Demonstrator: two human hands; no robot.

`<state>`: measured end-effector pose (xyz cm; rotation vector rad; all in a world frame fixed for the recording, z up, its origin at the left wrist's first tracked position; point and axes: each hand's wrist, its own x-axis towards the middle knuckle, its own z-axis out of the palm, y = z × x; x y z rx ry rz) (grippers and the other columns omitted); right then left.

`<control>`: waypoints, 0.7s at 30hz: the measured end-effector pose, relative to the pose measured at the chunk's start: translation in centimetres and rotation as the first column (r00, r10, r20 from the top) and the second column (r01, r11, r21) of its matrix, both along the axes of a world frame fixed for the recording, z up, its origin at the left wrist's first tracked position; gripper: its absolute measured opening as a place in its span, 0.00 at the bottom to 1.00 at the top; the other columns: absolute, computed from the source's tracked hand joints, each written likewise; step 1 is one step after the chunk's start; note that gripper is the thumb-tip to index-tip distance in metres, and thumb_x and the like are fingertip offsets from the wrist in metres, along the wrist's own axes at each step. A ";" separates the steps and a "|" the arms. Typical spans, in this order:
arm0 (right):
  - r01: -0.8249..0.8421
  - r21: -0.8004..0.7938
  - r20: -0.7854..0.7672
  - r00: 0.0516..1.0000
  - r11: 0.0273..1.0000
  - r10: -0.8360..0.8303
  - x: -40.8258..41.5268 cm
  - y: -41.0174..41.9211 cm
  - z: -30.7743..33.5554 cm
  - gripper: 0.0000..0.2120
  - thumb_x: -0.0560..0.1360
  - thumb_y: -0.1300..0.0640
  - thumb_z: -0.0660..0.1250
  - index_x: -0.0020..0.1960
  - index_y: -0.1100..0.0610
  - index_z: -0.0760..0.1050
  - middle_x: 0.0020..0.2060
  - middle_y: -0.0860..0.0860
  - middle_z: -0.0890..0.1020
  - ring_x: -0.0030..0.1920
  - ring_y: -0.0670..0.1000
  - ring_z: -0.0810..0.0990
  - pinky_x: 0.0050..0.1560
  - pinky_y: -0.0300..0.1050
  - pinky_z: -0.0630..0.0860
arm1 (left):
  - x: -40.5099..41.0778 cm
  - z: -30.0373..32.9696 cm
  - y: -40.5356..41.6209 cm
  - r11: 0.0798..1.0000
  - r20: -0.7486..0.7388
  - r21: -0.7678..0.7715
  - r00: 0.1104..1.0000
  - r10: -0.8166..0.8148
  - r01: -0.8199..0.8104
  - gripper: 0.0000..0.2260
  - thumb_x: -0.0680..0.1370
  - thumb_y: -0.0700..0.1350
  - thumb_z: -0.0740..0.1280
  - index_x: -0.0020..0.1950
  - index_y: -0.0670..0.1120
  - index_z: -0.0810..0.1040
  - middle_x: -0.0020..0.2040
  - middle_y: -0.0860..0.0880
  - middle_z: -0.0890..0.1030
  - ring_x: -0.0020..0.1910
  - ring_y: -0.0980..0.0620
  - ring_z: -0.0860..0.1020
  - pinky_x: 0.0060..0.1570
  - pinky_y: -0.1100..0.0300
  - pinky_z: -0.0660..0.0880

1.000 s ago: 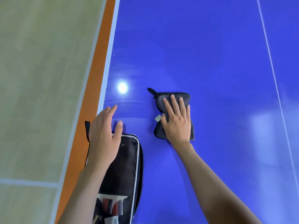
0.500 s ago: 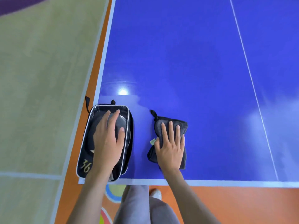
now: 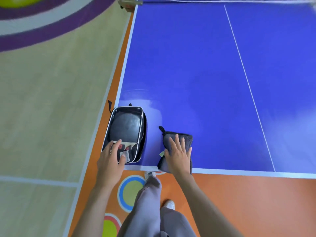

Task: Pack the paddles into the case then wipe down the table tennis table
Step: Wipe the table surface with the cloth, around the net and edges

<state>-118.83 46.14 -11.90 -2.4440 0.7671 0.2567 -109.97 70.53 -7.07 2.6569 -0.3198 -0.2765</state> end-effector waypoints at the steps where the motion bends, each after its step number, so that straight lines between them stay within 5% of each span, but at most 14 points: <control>1: -0.006 0.028 0.029 1.000 1.000 0.005 0.0 0.3 0.9 0.26 0.85 0.47 0.58 0.83 0.46 0.60 0.85 0.46 0.52 0.85 0.53 0.46 0.82 0.64 0.46 | 0.3 0.4 0.0 1.000 -0.013 0.009 1.000 -0.003 0.003 0.24 0.82 0.44 0.66 0.78 0.50 0.68 0.78 0.45 0.68 0.75 0.42 0.67 0.67 0.41 0.70; 4: 0.026 0.225 0.100 0.994 0.974 -0.050 0.1 1.6 3.0 0.24 0.85 0.51 0.60 0.81 0.50 0.65 0.83 0.46 0.61 0.83 0.52 0.59 0.79 0.56 0.61 | 1.5 1.2 -0.2 1.000 -0.034 0.024 0.999 -0.009 0.010 0.24 0.83 0.45 0.65 0.79 0.51 0.67 0.79 0.45 0.67 0.76 0.43 0.66 0.68 0.43 0.69; 7: 0.109 0.385 0.092 0.984 0.916 -0.155 0.2 2.9 4.4 0.20 0.85 0.52 0.60 0.76 0.51 0.71 0.67 0.49 0.80 0.58 0.52 0.81 0.56 0.46 0.75 | 2.8 1.7 -0.2 1.000 -0.077 0.026 0.997 -0.013 0.015 0.24 0.84 0.47 0.64 0.80 0.52 0.65 0.79 0.46 0.67 0.77 0.44 0.66 0.69 0.42 0.70; 11: 0.199 0.498 0.040 0.967 0.844 -0.252 1.7 4.1 5.5 0.15 0.83 0.53 0.61 0.67 0.50 0.79 0.48 0.48 0.85 0.38 0.49 0.80 0.40 0.41 0.74 | 4.5 2.2 0.3 0.999 -0.163 0.008 0.986 0.032 -0.031 0.24 0.84 0.47 0.64 0.80 0.53 0.64 0.78 0.49 0.67 0.75 0.44 0.67 0.67 0.41 0.73; 14: 0.217 0.527 0.017 0.964 0.822 -0.265 4.2 4.4 5.5 0.14 0.84 0.53 0.62 0.66 0.51 0.79 0.52 0.47 0.85 0.46 0.49 0.82 0.41 0.36 0.74 | 6.6 1.9 0.8 0.996 -0.192 -0.022 0.978 0.083 -0.089 0.24 0.83 0.46 0.65 0.79 0.53 0.64 0.76 0.50 0.68 0.72 0.44 0.69 0.65 0.41 0.74; 21: 0.394 0.607 -0.153 0.910 0.690 -0.385 9.7 5.5 2.7 0.14 0.83 0.47 0.67 0.63 0.54 0.81 0.54 0.47 0.84 0.58 0.52 0.82 0.60 0.46 0.76 | 11.3 -0.6 2.4 0.959 -0.379 -0.104 0.902 0.207 -0.264 0.30 0.82 0.45 0.68 0.82 0.51 0.58 0.80 0.47 0.65 0.76 0.41 0.69 0.71 0.39 0.71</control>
